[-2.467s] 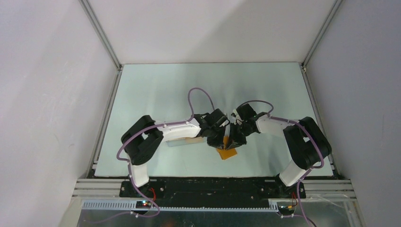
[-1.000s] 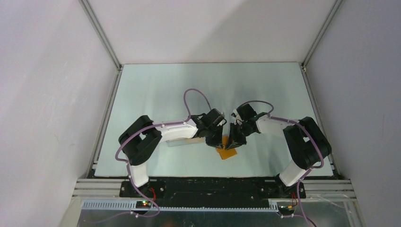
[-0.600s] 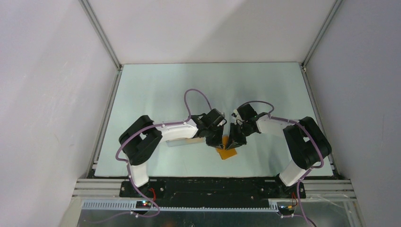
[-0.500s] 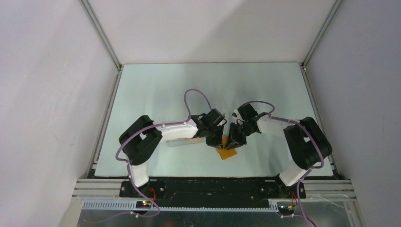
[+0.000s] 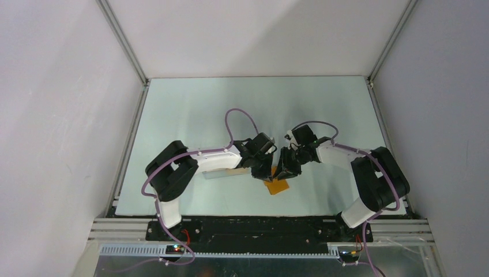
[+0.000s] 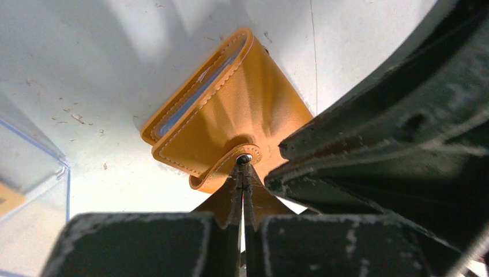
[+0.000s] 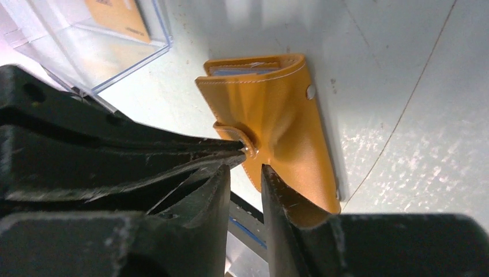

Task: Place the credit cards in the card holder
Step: Close the card holder at the center of the board.

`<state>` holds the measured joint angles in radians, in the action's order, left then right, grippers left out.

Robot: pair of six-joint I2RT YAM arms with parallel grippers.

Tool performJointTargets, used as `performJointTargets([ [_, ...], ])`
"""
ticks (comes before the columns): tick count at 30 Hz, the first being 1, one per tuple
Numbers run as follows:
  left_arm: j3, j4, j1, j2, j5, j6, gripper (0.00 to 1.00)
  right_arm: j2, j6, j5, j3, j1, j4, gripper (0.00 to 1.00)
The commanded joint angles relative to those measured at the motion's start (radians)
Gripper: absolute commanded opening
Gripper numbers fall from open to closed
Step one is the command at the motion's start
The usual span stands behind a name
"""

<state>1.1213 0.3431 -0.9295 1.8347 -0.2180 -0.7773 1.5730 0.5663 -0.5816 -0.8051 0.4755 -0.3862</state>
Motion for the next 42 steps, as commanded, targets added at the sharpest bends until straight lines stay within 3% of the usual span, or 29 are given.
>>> performJointTargets([
  [1,0.026,-0.017,-0.012,0.021,-0.004,0.019,0.00,0.049,-0.006,0.009,0.002,-0.006,0.022,0.28],
  [8,0.032,-0.017,-0.015,0.030,-0.015,0.022,0.00,0.114,-0.007,0.007,0.001,-0.009,0.067,0.24],
  [21,0.034,-0.018,-0.017,0.027,-0.017,0.024,0.00,0.167,-0.009,0.006,0.001,-0.016,0.114,0.00],
  [33,-0.033,-0.090,0.039,-0.138,-0.041,0.000,0.10,0.174,-0.019,0.024,0.002,-0.014,0.090,0.00],
  [42,-0.081,-0.095,0.071,-0.105,-0.005,-0.007,0.09,0.169,-0.017,0.013,0.001,-0.013,0.089,0.00],
])
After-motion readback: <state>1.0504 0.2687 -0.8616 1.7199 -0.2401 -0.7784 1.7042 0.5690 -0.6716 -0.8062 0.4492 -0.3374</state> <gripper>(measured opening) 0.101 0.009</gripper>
